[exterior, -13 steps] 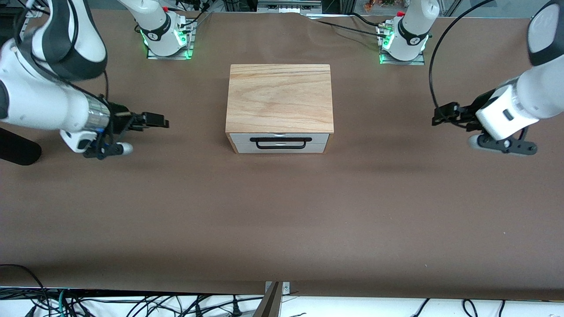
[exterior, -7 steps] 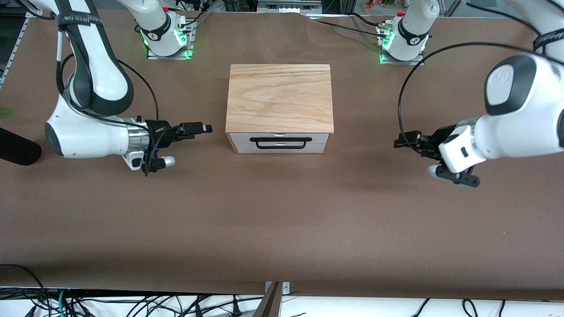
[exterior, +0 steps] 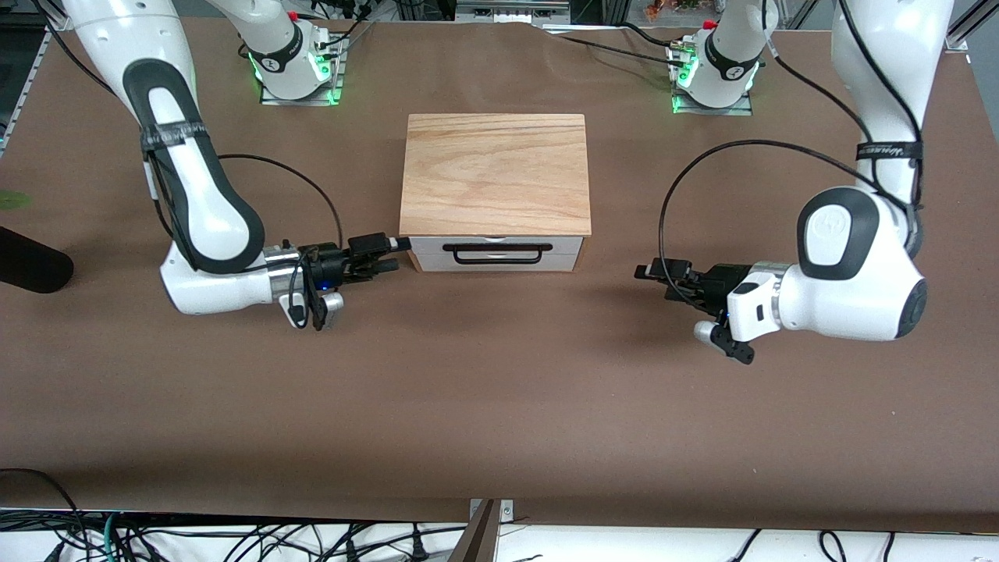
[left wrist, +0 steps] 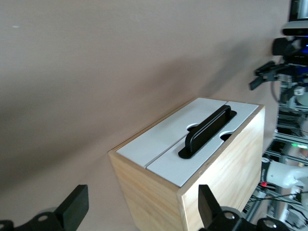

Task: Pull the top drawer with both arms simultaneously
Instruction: 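Move the left gripper and the right gripper toward the drawer handle ends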

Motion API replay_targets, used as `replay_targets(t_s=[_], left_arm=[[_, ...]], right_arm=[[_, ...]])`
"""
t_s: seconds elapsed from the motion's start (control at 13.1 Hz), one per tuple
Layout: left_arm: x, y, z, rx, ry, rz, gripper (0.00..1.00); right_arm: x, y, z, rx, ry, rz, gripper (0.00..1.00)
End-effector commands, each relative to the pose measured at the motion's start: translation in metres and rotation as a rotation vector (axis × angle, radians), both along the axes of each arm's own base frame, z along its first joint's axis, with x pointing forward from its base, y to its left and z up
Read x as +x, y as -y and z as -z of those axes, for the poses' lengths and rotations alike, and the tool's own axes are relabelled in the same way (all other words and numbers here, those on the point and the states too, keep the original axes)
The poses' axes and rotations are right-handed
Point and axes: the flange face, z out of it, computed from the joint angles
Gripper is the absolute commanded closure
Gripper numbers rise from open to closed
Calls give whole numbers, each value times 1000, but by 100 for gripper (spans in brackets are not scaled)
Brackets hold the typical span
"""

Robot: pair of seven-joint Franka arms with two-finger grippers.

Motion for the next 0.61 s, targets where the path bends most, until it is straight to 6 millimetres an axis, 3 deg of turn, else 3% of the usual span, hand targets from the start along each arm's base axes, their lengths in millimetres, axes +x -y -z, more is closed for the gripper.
replay_targets(t_s=[0.0, 0.31, 0.46, 0.53], left_arm=[[5, 17, 34, -127, 49, 49, 0], [2, 45, 75, -238, 31, 42, 0], [-6, 56, 90, -288, -5, 19, 0], [-9, 56, 98, -298, -19, -9, 0]], right_arm=[[-6, -18, 25, 124, 4, 66, 0], [-19, -49, 53, 185, 46, 137, 9], [-23, -58, 69, 242, 84, 169, 24], [-25, -59, 77, 255, 107, 167, 38]])
